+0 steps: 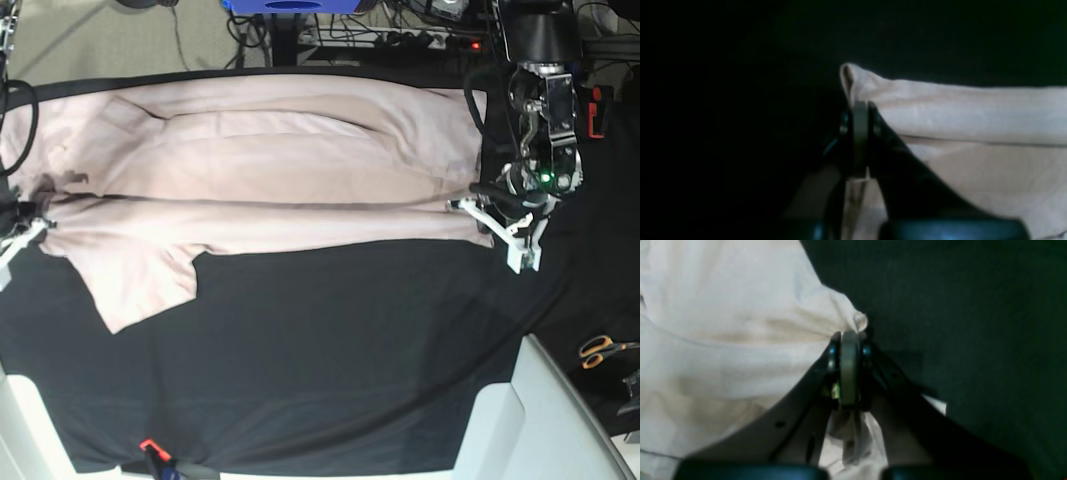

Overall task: Fold the T-shirt properly
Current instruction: 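Release the right gripper and regrasp the folded edge further along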

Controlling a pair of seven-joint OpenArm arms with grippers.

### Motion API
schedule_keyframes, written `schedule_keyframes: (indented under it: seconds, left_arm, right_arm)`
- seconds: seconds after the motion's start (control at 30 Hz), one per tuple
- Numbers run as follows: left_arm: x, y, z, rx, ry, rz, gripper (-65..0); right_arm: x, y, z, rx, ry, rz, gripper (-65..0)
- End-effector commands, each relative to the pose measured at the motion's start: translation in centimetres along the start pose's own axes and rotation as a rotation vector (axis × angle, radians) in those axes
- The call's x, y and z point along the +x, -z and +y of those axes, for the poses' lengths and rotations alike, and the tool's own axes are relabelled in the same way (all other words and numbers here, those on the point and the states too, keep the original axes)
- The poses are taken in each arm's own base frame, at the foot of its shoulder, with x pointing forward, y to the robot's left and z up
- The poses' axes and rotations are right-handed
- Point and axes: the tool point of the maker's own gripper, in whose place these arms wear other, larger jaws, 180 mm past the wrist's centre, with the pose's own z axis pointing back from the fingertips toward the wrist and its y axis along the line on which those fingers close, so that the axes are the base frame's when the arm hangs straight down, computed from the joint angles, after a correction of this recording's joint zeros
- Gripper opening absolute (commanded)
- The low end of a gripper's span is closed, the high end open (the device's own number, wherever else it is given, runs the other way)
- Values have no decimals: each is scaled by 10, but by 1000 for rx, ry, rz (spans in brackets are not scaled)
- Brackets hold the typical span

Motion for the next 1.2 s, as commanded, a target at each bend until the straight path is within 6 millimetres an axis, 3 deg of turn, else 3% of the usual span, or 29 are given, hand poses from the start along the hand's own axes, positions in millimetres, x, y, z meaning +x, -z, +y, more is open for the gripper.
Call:
schedule_keyframes:
  seconds: [0.0,0.1,0.23,0.33,0.53,0.63,0.73,0.97,1.17]
  left_arm:
    - [18,-3,2,7,4,-54,-650]
    - [13,-3,3,8,-3,-46,-650]
    - [11,-3,2,6,1,-41,-650]
    - [10,-3,2,7,1,-40,-650]
    - [10,-3,0,3,0,-39,-650]
    - [7,-3,0,4,1,-35,-650]
    - [2,-4,1,5,1,-25,-650]
    - [2,-4,2,8,-2,-27,-650]
    - [3,-4,1,6,0,-28,-650]
  right_arm:
    - [21,-9,-9,-15,-9,-44,-638]
    - [36,-19,-1,-11,-52,-65,-525]
    - [66,-50,6,-26,-104,-184,-323]
    - [90,-52,12,-16,-96,-235,-231]
    - [110,10,28,-4,-155,-180,-230]
    - [107,40,42,8,-181,-172,-225]
    - [107,56,49,12,-176,-181,-224]
    - [102,72,69,27,-192,-184,-224]
    - [99,74,69,25,-199,-174,-230]
